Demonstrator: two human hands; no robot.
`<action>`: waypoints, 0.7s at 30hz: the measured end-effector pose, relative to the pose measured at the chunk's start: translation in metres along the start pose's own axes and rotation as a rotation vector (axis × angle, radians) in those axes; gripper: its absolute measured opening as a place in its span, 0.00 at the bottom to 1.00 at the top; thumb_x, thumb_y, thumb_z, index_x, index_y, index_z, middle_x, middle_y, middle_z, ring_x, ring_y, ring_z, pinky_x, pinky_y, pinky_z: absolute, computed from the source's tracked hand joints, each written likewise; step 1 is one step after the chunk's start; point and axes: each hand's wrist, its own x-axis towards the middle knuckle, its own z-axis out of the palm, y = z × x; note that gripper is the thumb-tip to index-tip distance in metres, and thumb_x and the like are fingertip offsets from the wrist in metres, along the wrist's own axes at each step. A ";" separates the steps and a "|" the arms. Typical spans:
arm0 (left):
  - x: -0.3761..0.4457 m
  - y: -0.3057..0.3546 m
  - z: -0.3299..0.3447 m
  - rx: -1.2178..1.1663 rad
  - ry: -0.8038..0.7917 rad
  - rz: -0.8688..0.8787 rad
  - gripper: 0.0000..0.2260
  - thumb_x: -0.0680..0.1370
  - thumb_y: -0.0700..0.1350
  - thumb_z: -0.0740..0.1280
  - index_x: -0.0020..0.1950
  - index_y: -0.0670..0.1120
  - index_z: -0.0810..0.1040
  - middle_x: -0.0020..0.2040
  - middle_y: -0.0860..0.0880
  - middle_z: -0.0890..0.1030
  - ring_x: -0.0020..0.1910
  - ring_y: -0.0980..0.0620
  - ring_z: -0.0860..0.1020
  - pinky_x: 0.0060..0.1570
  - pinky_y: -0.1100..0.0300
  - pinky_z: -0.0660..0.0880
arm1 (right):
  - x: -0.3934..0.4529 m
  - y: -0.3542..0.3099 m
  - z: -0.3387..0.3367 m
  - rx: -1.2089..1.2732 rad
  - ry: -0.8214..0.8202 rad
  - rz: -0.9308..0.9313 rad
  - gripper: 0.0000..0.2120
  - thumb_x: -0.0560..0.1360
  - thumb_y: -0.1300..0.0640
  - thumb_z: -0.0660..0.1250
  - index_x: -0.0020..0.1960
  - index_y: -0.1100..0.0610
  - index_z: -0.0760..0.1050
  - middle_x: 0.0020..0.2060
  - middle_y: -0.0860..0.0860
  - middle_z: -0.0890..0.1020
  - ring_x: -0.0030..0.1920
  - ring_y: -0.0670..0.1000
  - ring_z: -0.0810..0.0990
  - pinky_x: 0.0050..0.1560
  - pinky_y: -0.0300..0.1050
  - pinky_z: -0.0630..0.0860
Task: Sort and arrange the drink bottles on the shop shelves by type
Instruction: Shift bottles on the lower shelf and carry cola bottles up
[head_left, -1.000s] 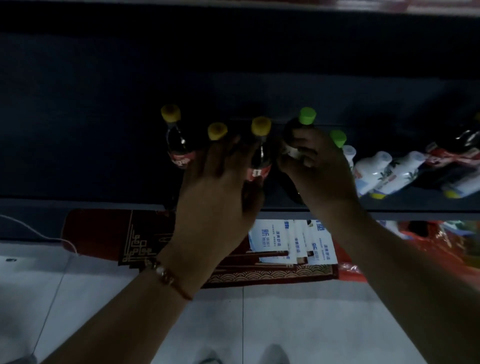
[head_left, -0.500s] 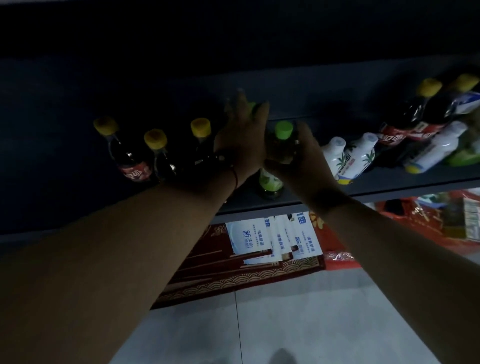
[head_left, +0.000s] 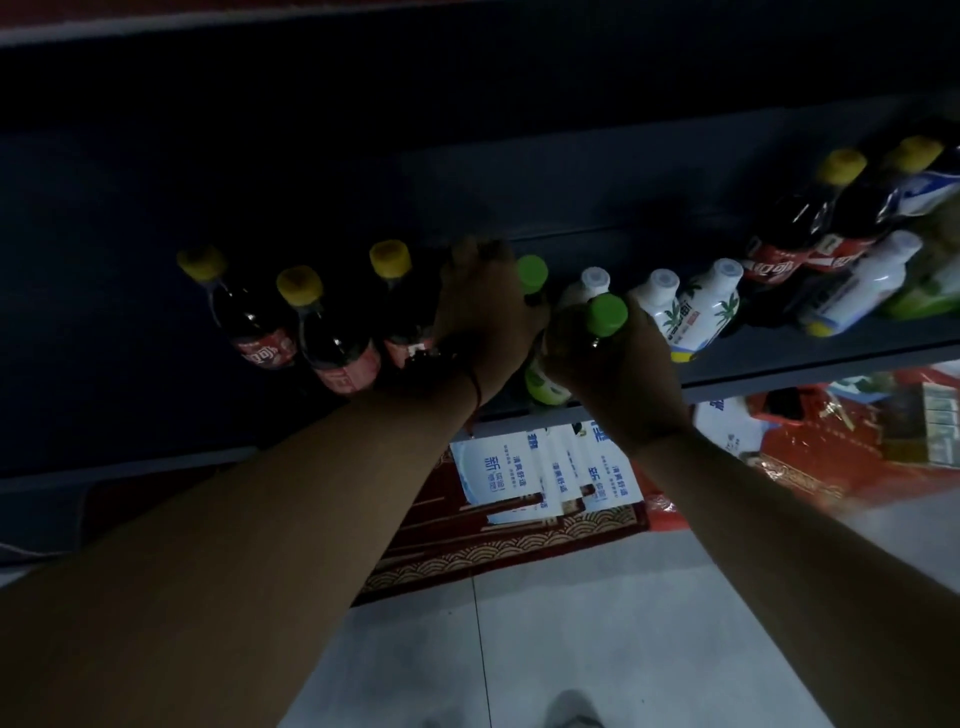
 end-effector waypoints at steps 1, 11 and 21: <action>-0.005 0.000 0.002 -0.024 0.001 0.004 0.25 0.71 0.57 0.72 0.64 0.45 0.75 0.65 0.40 0.70 0.62 0.38 0.72 0.58 0.48 0.71 | -0.010 0.000 -0.005 0.076 -0.018 0.055 0.18 0.66 0.46 0.73 0.51 0.52 0.75 0.43 0.47 0.81 0.45 0.49 0.80 0.44 0.46 0.77; -0.065 -0.001 0.009 -0.592 0.049 -0.125 0.18 0.80 0.55 0.66 0.63 0.46 0.68 0.57 0.44 0.77 0.56 0.45 0.76 0.55 0.52 0.72 | -0.078 -0.007 -0.073 0.423 -0.084 0.301 0.15 0.65 0.64 0.75 0.49 0.52 0.80 0.37 0.46 0.85 0.37 0.44 0.84 0.31 0.31 0.76; -0.152 0.036 -0.156 -1.148 0.107 -0.539 0.11 0.78 0.51 0.70 0.58 0.55 0.74 0.55 0.52 0.81 0.52 0.56 0.80 0.57 0.58 0.76 | -0.132 -0.108 -0.176 0.613 -0.206 0.402 0.15 0.67 0.55 0.76 0.53 0.51 0.80 0.44 0.48 0.85 0.47 0.47 0.83 0.44 0.39 0.73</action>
